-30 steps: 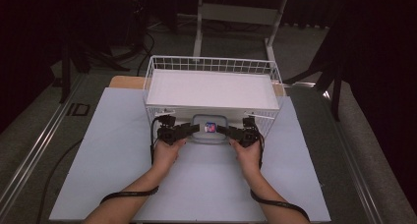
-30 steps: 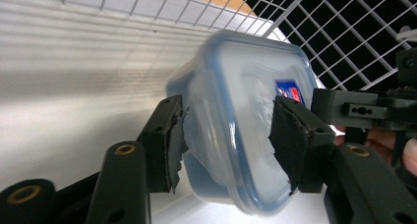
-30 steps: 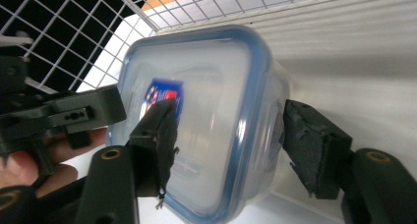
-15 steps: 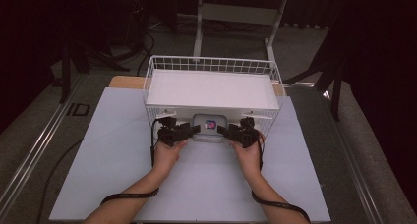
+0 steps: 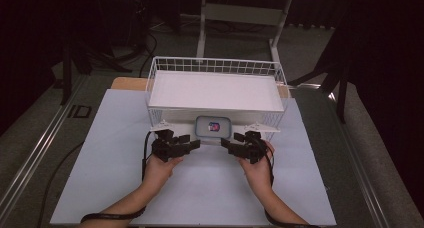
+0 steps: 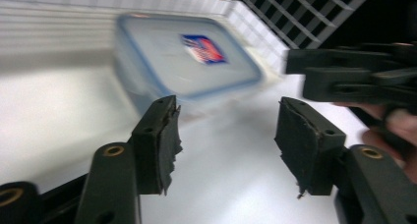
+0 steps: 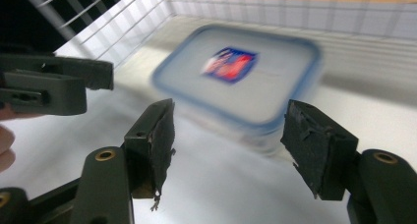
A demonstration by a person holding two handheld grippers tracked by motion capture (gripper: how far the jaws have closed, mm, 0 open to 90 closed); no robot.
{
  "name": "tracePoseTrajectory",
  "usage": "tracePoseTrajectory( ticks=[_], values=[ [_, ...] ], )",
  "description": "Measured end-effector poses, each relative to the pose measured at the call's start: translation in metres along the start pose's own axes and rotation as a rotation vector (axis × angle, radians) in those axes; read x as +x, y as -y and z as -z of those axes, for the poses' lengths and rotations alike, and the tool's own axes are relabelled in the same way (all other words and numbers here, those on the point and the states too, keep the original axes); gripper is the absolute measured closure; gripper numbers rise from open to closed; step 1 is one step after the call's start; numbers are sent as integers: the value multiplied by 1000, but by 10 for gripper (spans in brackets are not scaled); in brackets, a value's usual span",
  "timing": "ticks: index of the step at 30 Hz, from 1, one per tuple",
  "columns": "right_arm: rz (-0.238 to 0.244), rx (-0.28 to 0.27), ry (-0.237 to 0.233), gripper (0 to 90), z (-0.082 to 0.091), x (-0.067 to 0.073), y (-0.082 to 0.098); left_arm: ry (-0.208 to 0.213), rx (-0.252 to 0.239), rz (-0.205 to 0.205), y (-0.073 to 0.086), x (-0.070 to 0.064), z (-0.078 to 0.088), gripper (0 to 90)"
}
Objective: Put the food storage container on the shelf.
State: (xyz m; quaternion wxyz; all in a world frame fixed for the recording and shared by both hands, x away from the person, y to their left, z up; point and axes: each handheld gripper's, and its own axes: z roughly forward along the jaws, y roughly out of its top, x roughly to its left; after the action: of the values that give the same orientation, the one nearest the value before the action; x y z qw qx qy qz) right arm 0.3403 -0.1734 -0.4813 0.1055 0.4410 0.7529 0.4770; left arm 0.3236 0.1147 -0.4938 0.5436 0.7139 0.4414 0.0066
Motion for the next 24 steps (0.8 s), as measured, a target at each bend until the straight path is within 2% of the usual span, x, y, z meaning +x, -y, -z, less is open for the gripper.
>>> tracePoseTrajectory(
  ticks=[2, 4, 5, 7, 8, 9, 10, 11, 13, 15, 17, 18, 21, 24],
  values=[
    [15, 10, -29, 425, 1, 7, 3, 27, -2, -34, 4, -6, 8, 408],
    [39, 23, -31, 456, 0, 12, 6, 38, 5, -55, 8, -10, 16, 408],
    [47, 31, -29, 515, -1, 15, 7, 48, 4, -60, 9, -11, 20, 407],
    [65, 55, -36, 577, -5, 20, 9, 63, 1, -58, 10, -12, 26, 347],
    [69, 58, -34, 641, -6, 21, 10, 101, -14, -44, 13, -10, 33, 332],
    [69, 67, -40, 683, -8, 22, 11, 129, -6, -38, 14, -9, 36, 296],
    [72, 78, -44, 697, -11, 23, 12, 123, 0, -28, 15, -9, 38, 271],
    [71, 84, -41, 742, -14, 23, 12, 113, 1, -26, 16, -9, 40, 268],
    [69, 85, -51, 834, -18, 23, 14, 109, -2, -30, 17, -9, 42, 201],
    [73, 97, -48, 898, -25, 24, 15, 79, 0, -65, 23, -8, 47, 146],
    [89, 102, -35, 899, -29, 26, 15, 75, -14, -71, 29, -7, 48, 37],
    [95, 107, -30, 900, -32, 27, 15, 57, -9, -84, 32, -7, 49, 10],
    [104, 118, -21, 900, -39, 28, 15, 1, -20, -121, 38, -6, 51, 10],
    [89, 126, -22, 900, -46, 27, 15, -24, -39, -165, 41, -7, 52, 10]
  ],
)
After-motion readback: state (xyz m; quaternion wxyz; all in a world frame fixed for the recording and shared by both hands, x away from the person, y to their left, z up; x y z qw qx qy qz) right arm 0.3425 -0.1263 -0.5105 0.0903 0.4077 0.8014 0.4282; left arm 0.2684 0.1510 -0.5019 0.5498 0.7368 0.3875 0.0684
